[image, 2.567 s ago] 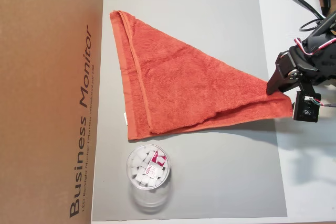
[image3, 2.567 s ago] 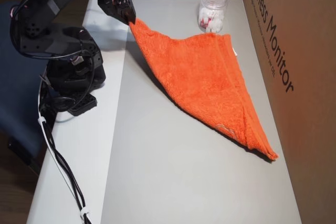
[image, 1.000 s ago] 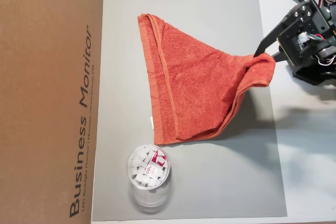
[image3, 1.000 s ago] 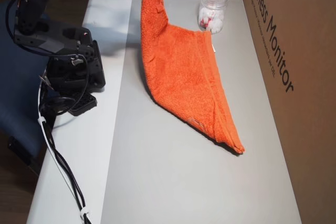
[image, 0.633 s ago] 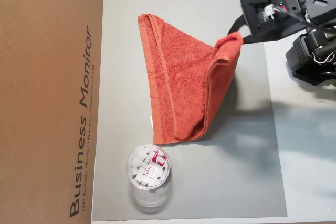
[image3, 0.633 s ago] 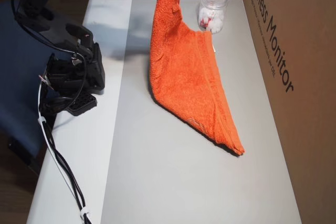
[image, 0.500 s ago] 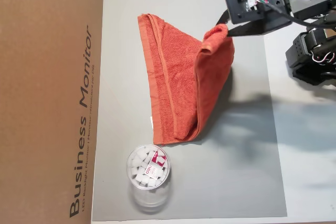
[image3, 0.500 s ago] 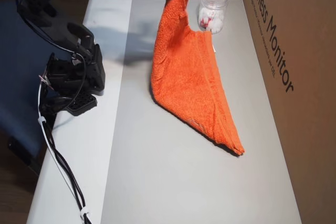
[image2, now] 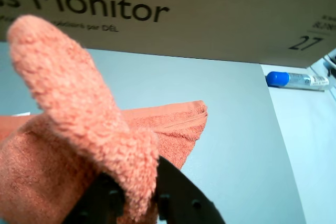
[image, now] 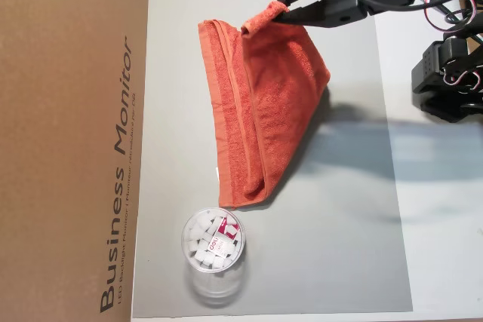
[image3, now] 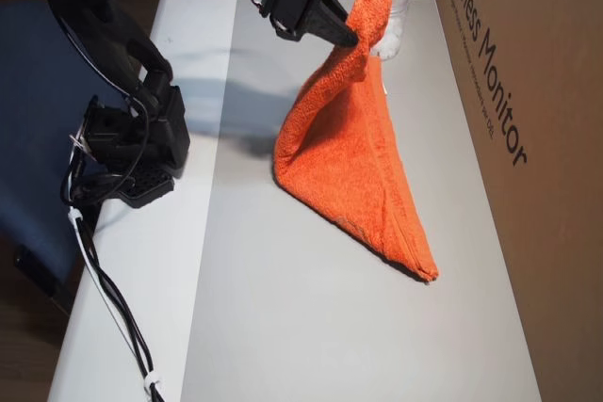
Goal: Fold the blanket.
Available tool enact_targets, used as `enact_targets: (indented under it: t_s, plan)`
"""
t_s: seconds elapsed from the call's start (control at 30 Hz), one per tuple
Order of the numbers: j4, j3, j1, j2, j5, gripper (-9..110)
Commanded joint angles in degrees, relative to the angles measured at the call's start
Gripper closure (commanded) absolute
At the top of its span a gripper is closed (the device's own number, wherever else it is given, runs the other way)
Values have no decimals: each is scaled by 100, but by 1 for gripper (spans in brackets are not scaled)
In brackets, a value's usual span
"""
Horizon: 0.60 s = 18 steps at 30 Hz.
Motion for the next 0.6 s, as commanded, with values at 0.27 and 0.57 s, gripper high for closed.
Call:
enact_targets:
  t_s: [0.27,0.57]
  plan:
    - [-958,-308,589,-826,879,101]
    - [-1819,-316,782,-1573,1556,101]
